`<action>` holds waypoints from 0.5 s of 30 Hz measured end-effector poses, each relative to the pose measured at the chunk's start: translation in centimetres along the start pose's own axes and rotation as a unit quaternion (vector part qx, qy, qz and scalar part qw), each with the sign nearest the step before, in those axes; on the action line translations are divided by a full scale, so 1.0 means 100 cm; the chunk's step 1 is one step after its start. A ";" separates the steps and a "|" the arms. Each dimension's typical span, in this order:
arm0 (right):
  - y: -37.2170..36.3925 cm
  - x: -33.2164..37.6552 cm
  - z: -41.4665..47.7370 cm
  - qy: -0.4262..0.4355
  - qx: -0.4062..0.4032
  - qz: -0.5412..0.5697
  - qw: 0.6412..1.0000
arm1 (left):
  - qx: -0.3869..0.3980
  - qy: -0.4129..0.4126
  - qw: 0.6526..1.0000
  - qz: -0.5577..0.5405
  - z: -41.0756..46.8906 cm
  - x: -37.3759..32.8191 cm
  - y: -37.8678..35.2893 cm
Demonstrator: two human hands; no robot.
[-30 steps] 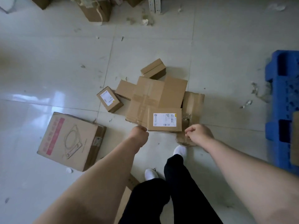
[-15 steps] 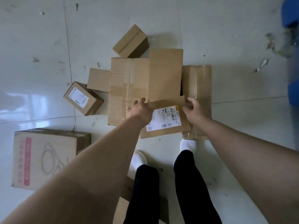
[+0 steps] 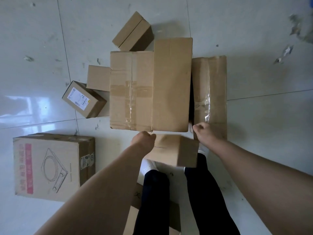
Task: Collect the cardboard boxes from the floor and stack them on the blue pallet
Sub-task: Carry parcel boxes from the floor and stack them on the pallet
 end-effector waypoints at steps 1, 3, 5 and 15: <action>-0.002 -0.004 0.006 0.011 -0.008 -0.004 1.000 | -0.007 -0.002 1.000 -0.008 0.002 -0.004 0.000; 0.001 -0.005 0.013 0.045 -0.032 -0.058 0.997 | -0.022 -0.001 0.999 -0.047 0.008 -0.016 -0.001; 0.007 -0.002 0.016 0.108 -0.051 -0.154 0.981 | -0.039 -0.001 0.997 -0.069 0.019 -0.029 -0.003; -0.010 -0.026 0.058 0.128 -0.095 -0.262 0.952 | -0.122 0.019 0.984 -0.132 0.076 -0.066 -0.021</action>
Point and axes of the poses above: each hand's wrist, its own z-axis towards the middle knuckle, its own y-axis out of the back of the hand, x = y × z, the point moved 1 cm from there along z, towards the middle knuckle, and after that the axes turned 8 degrees about -x, right-handed, at the moved point
